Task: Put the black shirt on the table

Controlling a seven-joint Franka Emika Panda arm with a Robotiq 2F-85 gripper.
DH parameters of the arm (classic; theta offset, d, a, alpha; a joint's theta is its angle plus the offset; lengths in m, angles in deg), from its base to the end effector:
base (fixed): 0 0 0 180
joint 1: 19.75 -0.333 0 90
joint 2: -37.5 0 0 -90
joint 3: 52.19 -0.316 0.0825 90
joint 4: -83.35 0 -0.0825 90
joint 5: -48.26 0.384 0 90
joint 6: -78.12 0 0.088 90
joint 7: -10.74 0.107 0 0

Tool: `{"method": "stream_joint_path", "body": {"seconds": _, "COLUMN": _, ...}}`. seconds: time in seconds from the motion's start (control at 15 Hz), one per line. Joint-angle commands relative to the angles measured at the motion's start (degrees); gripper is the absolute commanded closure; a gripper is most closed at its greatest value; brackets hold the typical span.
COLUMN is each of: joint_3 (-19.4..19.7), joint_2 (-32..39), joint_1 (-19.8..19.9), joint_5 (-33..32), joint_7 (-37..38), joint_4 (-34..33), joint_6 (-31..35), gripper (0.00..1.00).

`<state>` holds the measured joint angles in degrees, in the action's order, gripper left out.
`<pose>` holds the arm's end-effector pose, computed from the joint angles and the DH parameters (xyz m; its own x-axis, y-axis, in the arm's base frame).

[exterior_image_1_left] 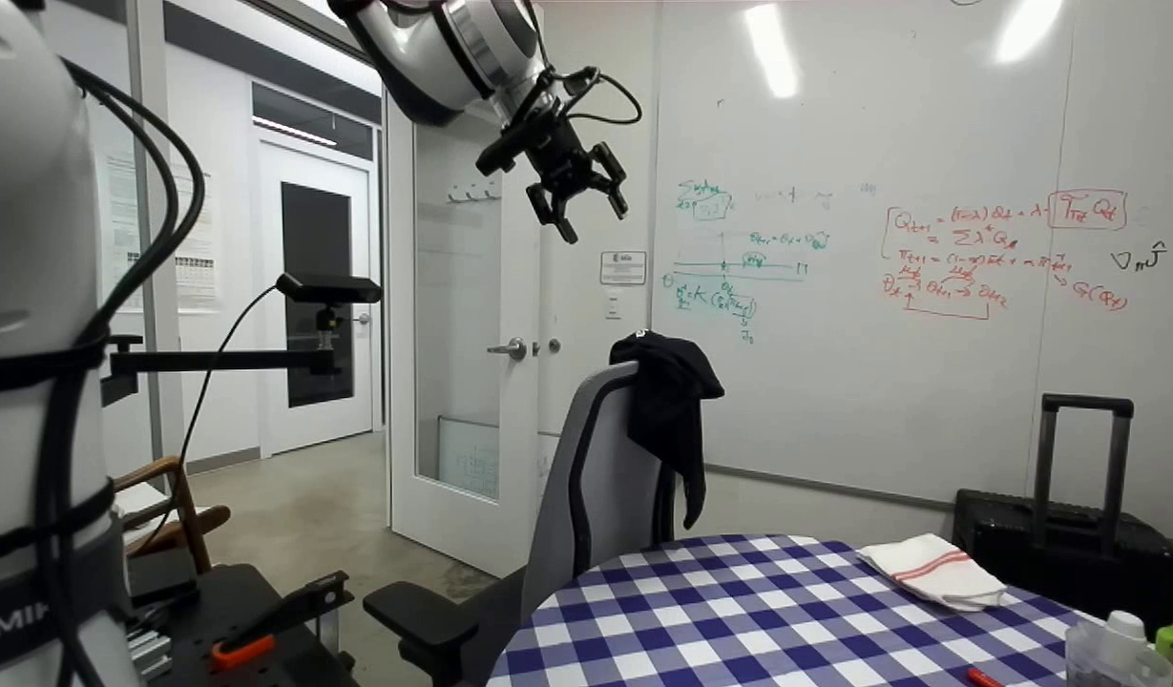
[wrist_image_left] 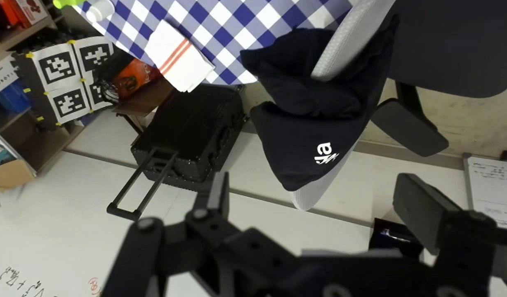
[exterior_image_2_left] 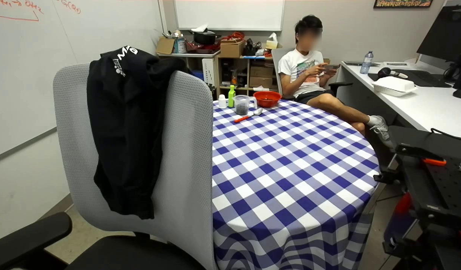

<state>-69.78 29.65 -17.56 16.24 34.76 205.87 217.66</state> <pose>0.5272 0.1499 0.5087 0.8355 0.2724 0.4773 0.1028 -0.9307 0.3511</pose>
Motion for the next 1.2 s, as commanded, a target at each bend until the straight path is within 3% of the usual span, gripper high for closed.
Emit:
{"method": "stream_joint_path", "body": {"seconds": 0.0, "joint_3": 1.7, "joint_2": 12.1, "joint_1": -2.5, "joint_5": -8.4, "joint_7": 6.9, "joint_4": -10.5, "joint_6": -0.4, "gripper": 0.00}}
{"method": "stream_joint_path", "body": {"seconds": 0.33, "joint_3": 6.6, "joint_2": 23.3, "joint_1": -9.5, "joint_5": -9.3, "joint_7": 7.3, "joint_4": -18.5, "joint_6": -0.9, "gripper": 0.00}}
{"method": "stream_joint_path", "body": {"seconds": 0.67, "joint_3": 12.6, "joint_2": 29.9, "joint_1": -15.3, "joint_5": -10.2, "joint_7": 10.6, "joint_4": -23.6, "joint_6": -0.9, "gripper": 0.00}}
{"method": "stream_joint_path", "body": {"seconds": 1.13, "joint_3": 18.1, "joint_2": 36.9, "joint_1": -18.8, "joint_5": -7.5, "joint_7": 20.0, "joint_4": -29.3, "joint_6": -5.9, "gripper": 0.00}}
